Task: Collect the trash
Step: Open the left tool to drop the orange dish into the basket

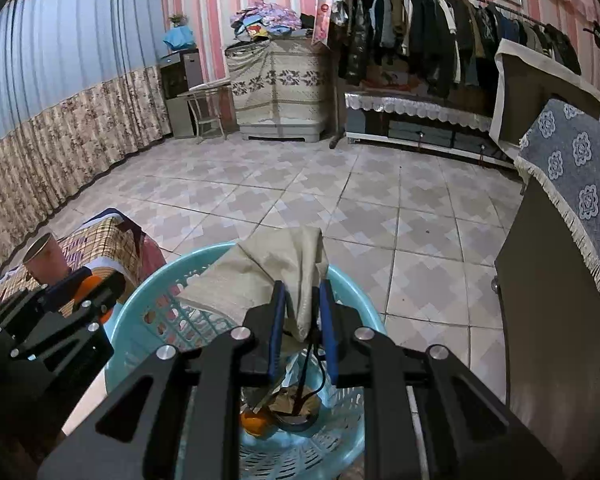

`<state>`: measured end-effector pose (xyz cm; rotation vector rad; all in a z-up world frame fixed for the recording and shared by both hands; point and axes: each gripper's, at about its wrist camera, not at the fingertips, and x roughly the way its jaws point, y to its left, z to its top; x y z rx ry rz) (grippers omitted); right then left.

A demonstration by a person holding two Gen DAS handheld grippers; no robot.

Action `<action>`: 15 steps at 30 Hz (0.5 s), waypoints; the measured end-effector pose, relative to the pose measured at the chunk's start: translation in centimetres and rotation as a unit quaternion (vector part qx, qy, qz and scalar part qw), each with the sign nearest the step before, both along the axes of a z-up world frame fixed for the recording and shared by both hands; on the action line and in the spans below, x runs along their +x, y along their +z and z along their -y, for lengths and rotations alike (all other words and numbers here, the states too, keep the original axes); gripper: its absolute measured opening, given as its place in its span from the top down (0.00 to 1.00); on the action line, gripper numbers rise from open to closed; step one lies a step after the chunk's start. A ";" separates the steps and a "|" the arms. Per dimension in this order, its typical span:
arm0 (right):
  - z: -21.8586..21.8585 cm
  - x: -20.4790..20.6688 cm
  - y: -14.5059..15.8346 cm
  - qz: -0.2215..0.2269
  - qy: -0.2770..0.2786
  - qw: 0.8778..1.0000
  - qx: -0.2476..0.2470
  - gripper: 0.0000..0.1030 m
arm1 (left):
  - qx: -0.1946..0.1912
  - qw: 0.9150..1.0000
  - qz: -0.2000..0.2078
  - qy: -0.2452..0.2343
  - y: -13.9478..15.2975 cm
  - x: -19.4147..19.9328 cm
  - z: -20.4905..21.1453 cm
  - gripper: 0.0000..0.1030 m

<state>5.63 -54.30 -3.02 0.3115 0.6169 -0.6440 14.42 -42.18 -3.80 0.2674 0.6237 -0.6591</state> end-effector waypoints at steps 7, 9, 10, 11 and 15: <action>0.7 0.2 -0.3 -0.002 -0.007 1.000 0.013 0.83 | -0.004 1.000 -0.007 -0.004 0.3 0.3 0.5 0.62; 0.7 0.2 -0.3 -0.003 -0.007 1.000 0.013 0.83 | -0.004 1.000 -0.006 -0.008 0.6 0.3 0.7 0.60; 0.7 0.2 -0.3 -0.003 -0.007 1.000 0.014 0.83 | -0.003 1.000 -0.006 -0.009 0.7 0.3 0.7 0.48; 0.7 0.3 -0.4 -0.003 -0.007 1.000 0.015 0.83 | -0.003 1.000 -0.005 -0.009 0.8 0.2 0.7 0.33; 0.6 0.3 -0.8 -0.003 -0.002 1.000 0.015 0.83 | 0.001 1.000 0.013 -0.007 1.1 -0.3 0.2 0.26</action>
